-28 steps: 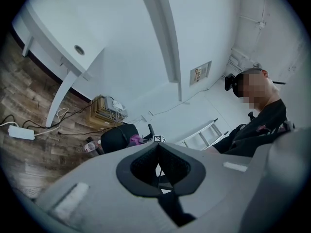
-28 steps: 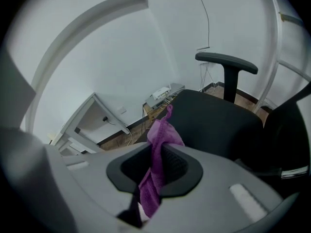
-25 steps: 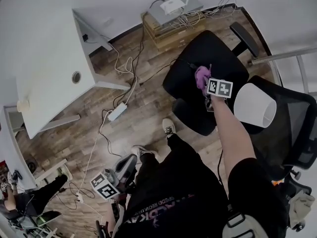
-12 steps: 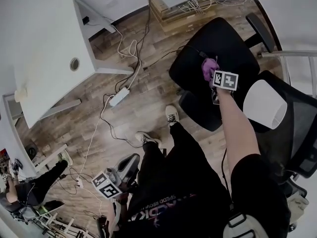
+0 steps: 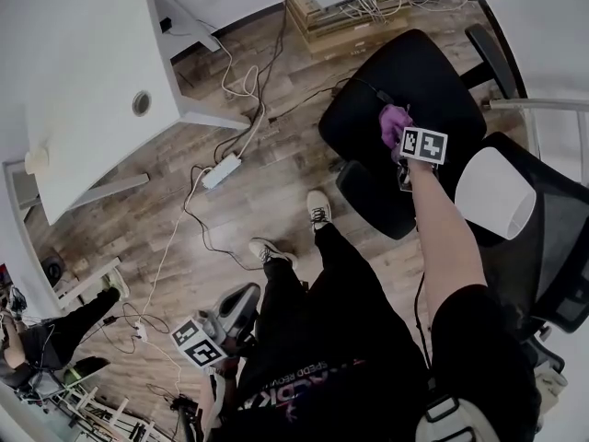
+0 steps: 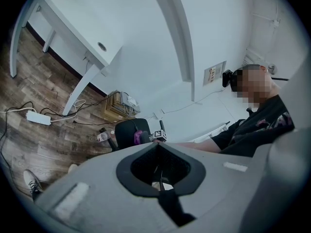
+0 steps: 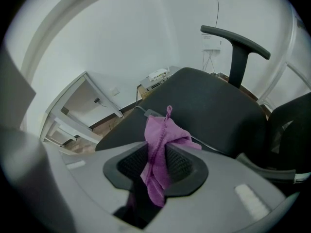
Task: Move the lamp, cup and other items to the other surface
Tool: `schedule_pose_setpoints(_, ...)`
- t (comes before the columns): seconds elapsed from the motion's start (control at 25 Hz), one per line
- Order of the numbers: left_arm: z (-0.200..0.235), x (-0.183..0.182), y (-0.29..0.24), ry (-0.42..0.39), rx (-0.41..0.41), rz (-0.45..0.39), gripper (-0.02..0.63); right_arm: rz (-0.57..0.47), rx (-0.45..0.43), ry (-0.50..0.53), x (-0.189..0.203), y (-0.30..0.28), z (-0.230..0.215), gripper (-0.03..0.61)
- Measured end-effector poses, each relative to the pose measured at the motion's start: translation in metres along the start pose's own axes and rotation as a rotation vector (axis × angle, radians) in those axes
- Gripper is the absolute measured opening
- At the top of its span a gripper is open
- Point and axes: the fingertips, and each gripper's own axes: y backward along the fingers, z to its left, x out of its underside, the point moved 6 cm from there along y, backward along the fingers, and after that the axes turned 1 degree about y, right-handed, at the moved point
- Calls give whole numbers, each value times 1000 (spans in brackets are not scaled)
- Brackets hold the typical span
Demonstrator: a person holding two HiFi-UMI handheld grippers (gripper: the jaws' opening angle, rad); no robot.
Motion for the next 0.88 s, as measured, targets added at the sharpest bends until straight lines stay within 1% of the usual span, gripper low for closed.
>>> schedule_pose_setpoints(0.16, 1, -7, 6, -13, 23, -19, 2, -24, 14, -10, -6, 12, 4, 122)
schedule_pose_setpoints(0.24, -1, -12, 7, -33, 40, -20, 2, -44, 13, -16, -10, 22, 7, 126)
schedule_pose_setpoints(0.4, -8, -22, 10, -86, 80, -14, 2, -137, -5, -14, -30, 53, 18, 119)
schedule_pose_setpoints(0.48, -10, -25, 14, -100, 100, -25, 2, -214, -4, -1, -43, 76, 25, 93)
schedule_pose_setpoints(0.56, -10, -28, 23, -108, 121, -42, 2, -301, 4, 16, -57, 103, 35, 16)
schedule_pose_setpoints(0.6, -10, -30, 27, -112, 129, -50, 2, -341, 2, 20, -63, 116, 41, 3)
schedule_pose_setpoints(0.72, -10, -35, 41, -129, 153, -67, 2, -448, -47, 11, -78, 153, 61, 3)
schedule_pose_setpoints(0.88, -11, -39, 59, -152, 199, -91, 2, -535, -182, 53, -87, 198, 107, 3)
